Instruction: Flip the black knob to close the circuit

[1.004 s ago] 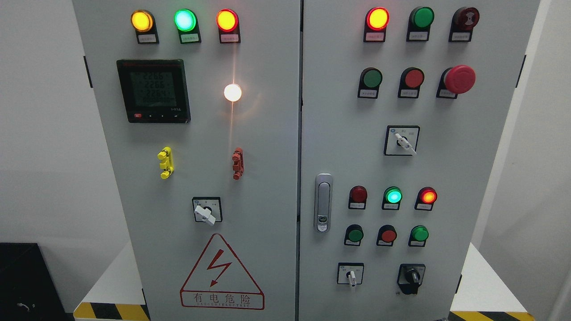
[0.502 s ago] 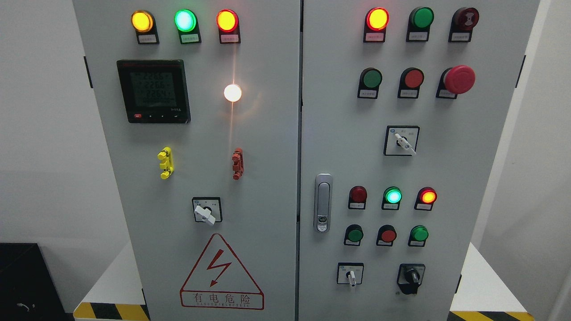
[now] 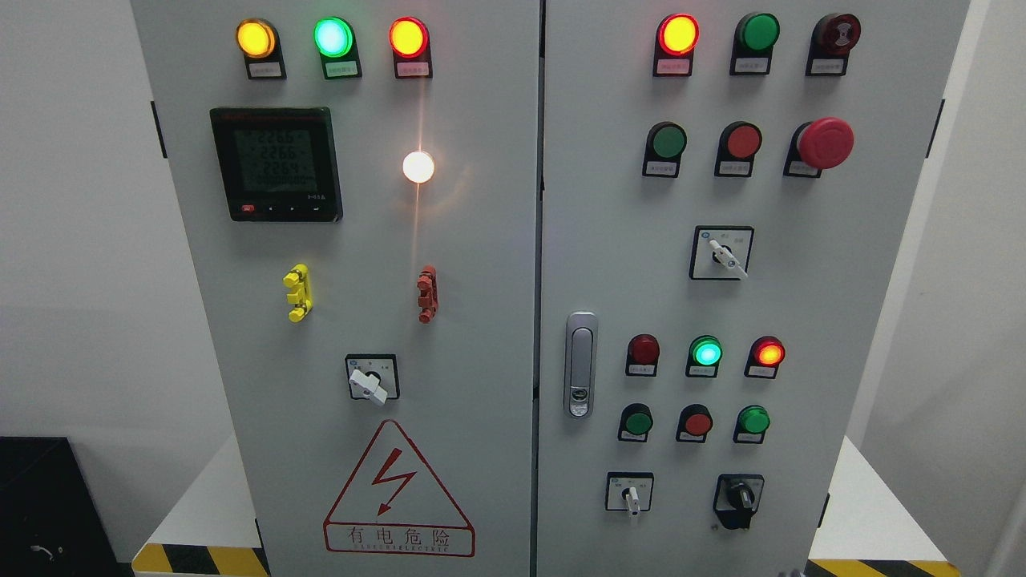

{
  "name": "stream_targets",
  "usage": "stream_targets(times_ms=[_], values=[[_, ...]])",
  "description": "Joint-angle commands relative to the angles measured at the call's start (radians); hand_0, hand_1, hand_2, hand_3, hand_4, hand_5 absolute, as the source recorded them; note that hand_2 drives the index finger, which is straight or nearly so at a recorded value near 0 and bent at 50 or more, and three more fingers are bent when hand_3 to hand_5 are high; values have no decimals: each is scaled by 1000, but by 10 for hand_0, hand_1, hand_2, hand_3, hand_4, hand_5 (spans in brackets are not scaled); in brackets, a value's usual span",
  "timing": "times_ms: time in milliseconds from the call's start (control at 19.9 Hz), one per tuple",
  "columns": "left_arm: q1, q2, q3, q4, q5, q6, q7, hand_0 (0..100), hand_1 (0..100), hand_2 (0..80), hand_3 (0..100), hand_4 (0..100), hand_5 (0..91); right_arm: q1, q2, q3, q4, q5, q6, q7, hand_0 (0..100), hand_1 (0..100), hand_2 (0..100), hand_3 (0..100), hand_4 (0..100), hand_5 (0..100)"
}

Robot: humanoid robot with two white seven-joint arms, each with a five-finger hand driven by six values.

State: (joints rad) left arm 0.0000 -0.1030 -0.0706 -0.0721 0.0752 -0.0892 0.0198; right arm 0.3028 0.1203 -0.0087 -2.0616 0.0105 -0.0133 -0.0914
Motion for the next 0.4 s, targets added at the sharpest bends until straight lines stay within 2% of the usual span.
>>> stream_targets(times_ms=[0,351], values=[[6,0,0,0,0,0,0,120,556,0,0,0,0,10,-4,-1,-25,-41,-4,2,0,26,0,68,21,0],[6,0,0,0,0,0,0,120,556,0,0,0,0,10,-4,6,-18,-43,-4,19,0,25,3,86,27,0]])
